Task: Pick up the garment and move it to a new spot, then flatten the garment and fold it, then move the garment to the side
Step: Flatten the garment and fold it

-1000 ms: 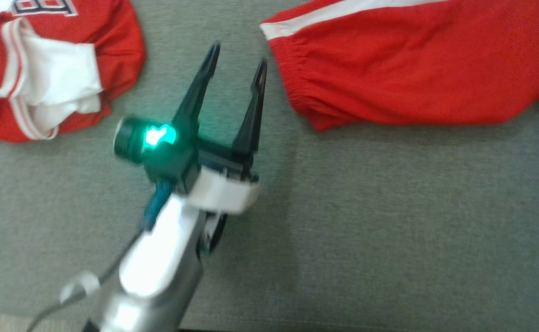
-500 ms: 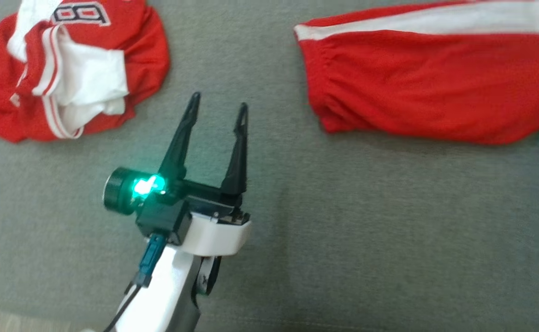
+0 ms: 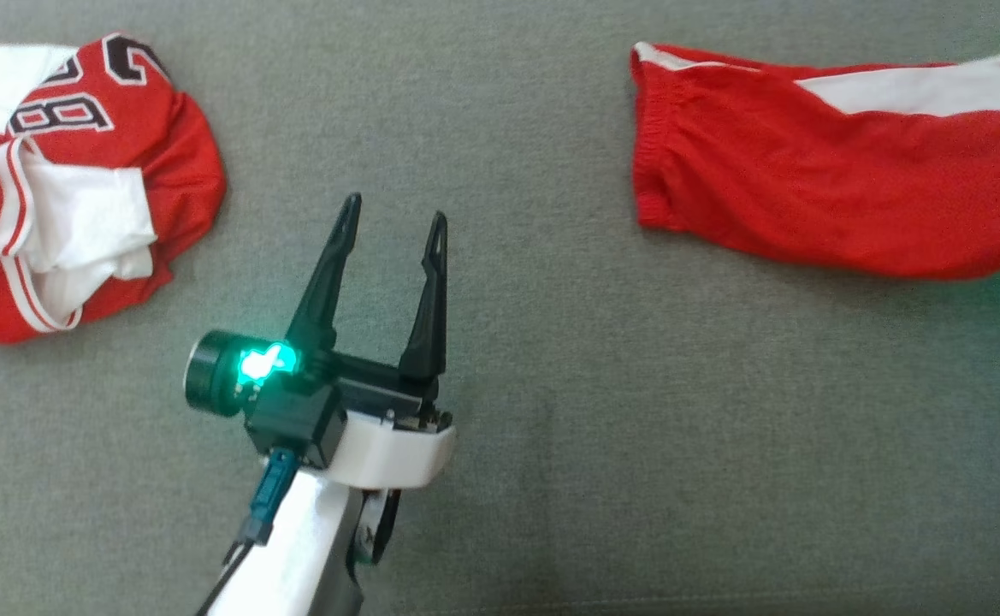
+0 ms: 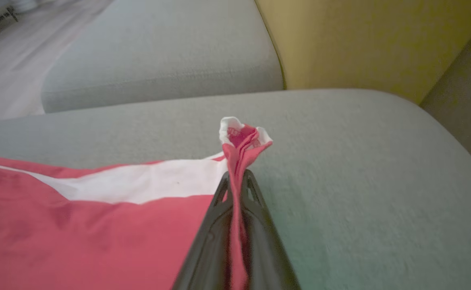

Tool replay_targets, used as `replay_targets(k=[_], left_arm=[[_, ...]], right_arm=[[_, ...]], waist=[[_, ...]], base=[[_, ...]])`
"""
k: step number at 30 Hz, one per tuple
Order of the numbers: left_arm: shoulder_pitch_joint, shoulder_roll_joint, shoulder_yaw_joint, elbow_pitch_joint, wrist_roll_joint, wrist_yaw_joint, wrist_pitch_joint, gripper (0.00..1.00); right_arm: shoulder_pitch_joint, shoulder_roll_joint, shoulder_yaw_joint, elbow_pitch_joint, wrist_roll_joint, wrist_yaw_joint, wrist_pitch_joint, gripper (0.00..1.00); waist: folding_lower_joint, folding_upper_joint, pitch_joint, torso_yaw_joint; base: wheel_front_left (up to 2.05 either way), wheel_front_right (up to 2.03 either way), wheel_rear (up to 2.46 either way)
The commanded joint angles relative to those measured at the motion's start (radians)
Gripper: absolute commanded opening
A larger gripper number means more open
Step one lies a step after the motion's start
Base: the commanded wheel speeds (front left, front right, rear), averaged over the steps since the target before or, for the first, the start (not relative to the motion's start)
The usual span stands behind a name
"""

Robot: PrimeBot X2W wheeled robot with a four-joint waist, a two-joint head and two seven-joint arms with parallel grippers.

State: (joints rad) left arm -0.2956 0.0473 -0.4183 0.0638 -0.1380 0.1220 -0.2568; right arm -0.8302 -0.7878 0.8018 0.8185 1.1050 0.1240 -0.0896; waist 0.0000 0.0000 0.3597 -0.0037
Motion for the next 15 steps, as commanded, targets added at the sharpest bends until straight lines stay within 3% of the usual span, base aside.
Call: replay_targets(k=[1, 9, 15], left_arm=[[0.012, 0.003, 0.033, -0.021, 0.009, -0.003, -0.005, 1.00], [0.038, 0.003, 0.024, -0.002, -0.006, -0.010, -0.005, 1.00], [0.065, 0.003, 0.025, 0.005, -0.016, -0.003, -0.005, 1.00]], right_arm=[[-0.039, 0.005, 0.006, -0.042, -0.020, 0.007, -0.023, 0.00], [-0.107, 0.168, 0.027, -0.148, -0.109, 0.007, -0.017, 0.00], [-0.060, 0.328, 0.055, -0.200, -0.169, 0.007, 0.017, 0.00]], waist=[[0.0000, 0.0000, -0.023, -0.014], [0.0000, 0.0000, -0.070, 0.011], [0.0000, 0.0000, -0.094, 0.042]], base=[[0.00, 0.00, 0.00], [0.00, 0.00, 0.00], [0.00, 0.00, 0.00]])
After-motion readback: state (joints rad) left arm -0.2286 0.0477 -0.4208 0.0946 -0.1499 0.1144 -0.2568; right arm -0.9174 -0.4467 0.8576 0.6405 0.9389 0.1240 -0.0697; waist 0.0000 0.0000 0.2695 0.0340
